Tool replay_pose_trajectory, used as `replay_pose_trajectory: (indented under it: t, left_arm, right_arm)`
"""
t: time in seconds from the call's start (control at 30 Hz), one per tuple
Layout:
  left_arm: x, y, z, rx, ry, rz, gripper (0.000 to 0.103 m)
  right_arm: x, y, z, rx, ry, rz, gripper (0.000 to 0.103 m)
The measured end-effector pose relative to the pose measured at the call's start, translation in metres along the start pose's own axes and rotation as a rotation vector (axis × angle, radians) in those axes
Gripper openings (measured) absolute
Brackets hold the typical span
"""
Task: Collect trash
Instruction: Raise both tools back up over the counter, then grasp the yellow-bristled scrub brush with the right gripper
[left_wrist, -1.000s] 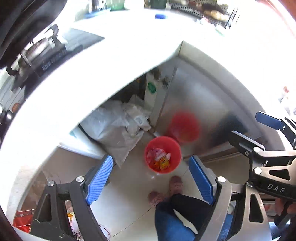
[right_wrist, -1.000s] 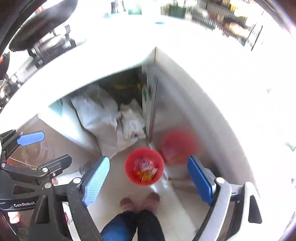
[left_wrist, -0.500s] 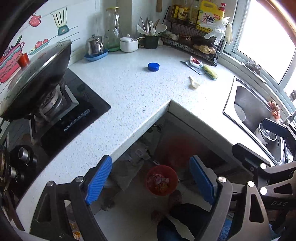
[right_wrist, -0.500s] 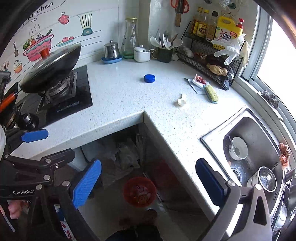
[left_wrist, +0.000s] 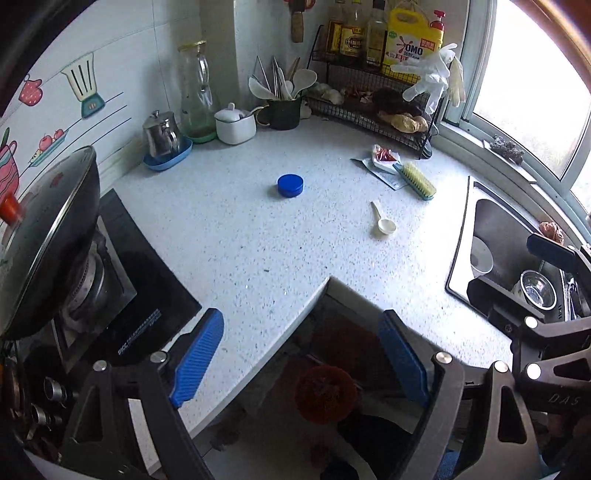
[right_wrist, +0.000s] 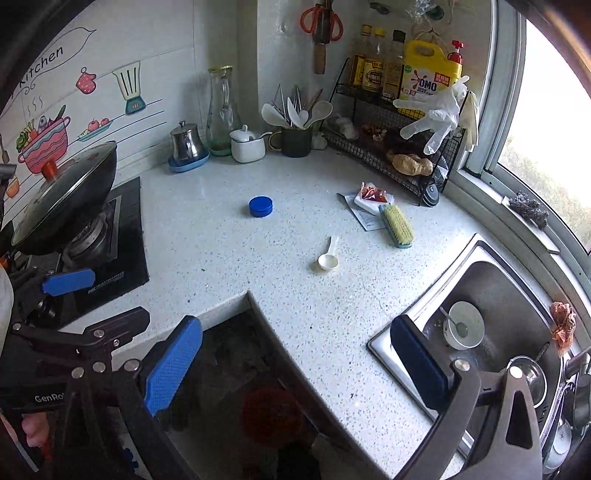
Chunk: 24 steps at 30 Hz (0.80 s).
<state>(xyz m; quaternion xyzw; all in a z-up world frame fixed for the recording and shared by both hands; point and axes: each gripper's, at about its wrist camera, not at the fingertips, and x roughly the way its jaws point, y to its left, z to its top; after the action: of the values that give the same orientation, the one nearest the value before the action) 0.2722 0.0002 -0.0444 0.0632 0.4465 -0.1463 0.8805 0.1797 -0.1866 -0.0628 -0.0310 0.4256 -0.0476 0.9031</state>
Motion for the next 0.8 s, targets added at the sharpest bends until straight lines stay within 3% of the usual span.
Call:
replay_pose_trajectory:
  t: [0.37, 0.8]
  left_arm:
    - [0.058, -0.032, 0.092, 0.016, 0.007, -0.014, 0.084]
    - [0.143, -0.075, 0.162, 0.025, 0.117, -0.019, 0.084]
  right_arm:
    - [0.044, -0.057, 0.062, 0.042, -0.003, -0.017, 0.102]
    - [0.107, -0.126, 0.099, 0.059, 0.080, -0.017, 0.102]
